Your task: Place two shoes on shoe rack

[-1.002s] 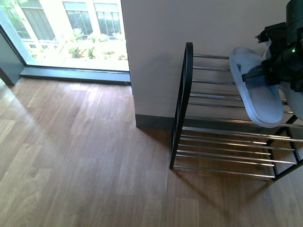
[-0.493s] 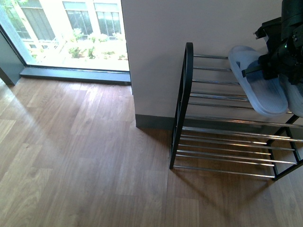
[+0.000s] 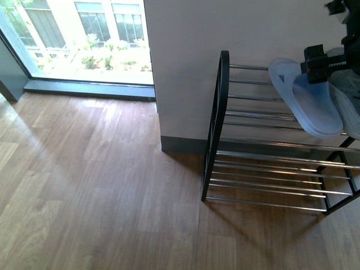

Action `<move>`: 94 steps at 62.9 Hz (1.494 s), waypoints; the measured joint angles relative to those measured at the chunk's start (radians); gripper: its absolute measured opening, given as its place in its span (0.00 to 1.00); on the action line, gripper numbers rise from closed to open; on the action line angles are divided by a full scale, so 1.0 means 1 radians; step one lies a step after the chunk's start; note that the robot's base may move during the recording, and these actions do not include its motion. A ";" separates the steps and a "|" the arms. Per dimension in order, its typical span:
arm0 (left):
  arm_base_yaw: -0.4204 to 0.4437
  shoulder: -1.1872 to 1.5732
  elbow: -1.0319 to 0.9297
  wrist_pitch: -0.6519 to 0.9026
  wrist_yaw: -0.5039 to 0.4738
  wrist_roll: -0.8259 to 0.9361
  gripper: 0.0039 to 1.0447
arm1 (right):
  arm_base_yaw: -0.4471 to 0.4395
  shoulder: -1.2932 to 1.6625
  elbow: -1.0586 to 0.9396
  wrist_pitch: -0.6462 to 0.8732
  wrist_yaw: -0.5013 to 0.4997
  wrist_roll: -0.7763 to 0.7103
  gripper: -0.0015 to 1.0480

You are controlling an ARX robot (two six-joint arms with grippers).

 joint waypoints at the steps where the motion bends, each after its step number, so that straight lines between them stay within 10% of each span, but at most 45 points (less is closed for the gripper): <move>1: 0.000 0.000 0.000 0.000 0.000 0.000 0.02 | -0.001 -0.015 -0.014 0.003 -0.009 0.005 0.92; 41: 0.000 0.000 0.000 0.000 0.000 0.000 0.02 | -0.278 -1.070 -0.694 0.051 -0.521 0.240 0.91; 52: 0.000 0.000 0.000 0.000 0.000 0.000 0.02 | -0.214 -1.107 -0.826 0.330 -0.220 0.183 0.69; 74: 0.000 0.000 0.000 0.000 0.000 0.000 0.02 | -0.080 -1.332 -0.976 0.269 -0.048 0.156 0.01; 94: 0.000 0.000 0.000 0.000 0.000 0.000 0.02 | -0.043 -1.506 -1.032 0.152 -0.035 0.154 0.02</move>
